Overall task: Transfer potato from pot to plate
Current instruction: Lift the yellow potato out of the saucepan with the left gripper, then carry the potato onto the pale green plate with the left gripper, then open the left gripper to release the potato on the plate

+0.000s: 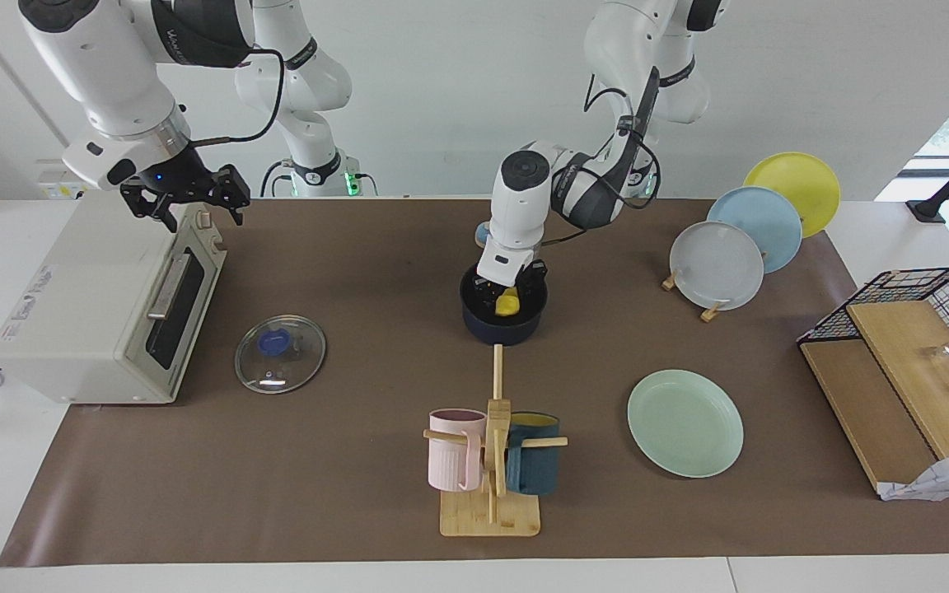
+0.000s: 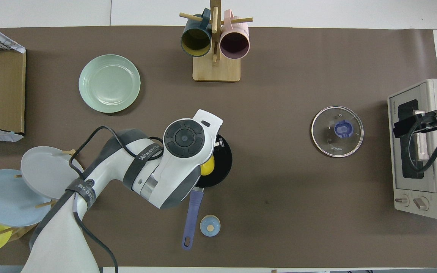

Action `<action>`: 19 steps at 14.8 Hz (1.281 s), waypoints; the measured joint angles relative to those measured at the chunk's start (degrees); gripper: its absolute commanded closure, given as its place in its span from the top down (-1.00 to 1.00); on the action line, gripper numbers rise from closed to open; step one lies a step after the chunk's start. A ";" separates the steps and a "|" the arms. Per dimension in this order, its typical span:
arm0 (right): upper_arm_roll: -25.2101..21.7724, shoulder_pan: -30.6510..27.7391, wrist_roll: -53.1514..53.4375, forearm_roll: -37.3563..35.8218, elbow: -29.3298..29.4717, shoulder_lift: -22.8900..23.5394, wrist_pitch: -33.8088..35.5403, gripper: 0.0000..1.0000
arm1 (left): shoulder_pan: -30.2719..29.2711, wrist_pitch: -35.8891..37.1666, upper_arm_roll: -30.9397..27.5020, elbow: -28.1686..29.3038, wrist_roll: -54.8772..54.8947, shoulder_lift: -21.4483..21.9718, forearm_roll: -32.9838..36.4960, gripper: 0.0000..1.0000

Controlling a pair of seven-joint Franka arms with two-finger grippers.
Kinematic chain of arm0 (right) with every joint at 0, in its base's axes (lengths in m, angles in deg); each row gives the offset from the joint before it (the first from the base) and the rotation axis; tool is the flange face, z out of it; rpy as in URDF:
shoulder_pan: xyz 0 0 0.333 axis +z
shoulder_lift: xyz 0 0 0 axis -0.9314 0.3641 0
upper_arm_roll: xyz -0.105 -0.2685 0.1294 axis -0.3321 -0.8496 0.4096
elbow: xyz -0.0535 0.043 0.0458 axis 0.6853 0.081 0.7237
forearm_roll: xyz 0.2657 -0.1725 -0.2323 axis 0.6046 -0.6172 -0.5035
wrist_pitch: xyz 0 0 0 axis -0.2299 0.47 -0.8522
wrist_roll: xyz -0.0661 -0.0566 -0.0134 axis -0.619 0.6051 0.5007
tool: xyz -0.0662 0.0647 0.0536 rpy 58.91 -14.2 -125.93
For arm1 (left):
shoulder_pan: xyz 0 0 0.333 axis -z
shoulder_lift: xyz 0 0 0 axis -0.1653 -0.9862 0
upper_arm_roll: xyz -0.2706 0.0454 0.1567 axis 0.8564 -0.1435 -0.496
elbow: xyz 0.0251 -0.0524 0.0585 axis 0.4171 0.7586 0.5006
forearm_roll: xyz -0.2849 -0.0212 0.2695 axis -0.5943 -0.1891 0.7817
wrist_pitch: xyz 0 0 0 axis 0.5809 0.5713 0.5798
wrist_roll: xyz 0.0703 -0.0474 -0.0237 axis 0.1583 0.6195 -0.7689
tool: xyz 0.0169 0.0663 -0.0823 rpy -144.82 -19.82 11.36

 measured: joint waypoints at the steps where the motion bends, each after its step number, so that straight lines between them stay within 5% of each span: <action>1: -0.55 0.53 0.01 0.00 0.11 -0.02 0.02 1.00 | -0.93 3.81 -0.20 -2.69 1.19 1.40 0.01 -1.00; 5: -2.79 1.80 0.01 -0.03 0.17 -0.07 0.06 1.00 | -9.59 15.52 -0.67 -15.31 11.99 3.56 0.04 -1.00; 9: -3.55 1.82 0.08 -0.06 0.29 -0.07 1.22 1.00 | -20.08 16.56 -0.77 -22.56 27.92 -1.01 -0.88 -1.00; 14: -3.96 1.85 0.12 -0.06 0.32 -0.07 1.58 1.00 | -28.24 6.02 -0.70 -25.06 45.76 -10.98 -1.56 -1.00; 19: -4.75 2.74 0.58 -0.06 0.39 -0.07 1.57 1.00 | -29.96 -0.71 -0.54 -26.89 53.09 -19.92 -1.30 -1.00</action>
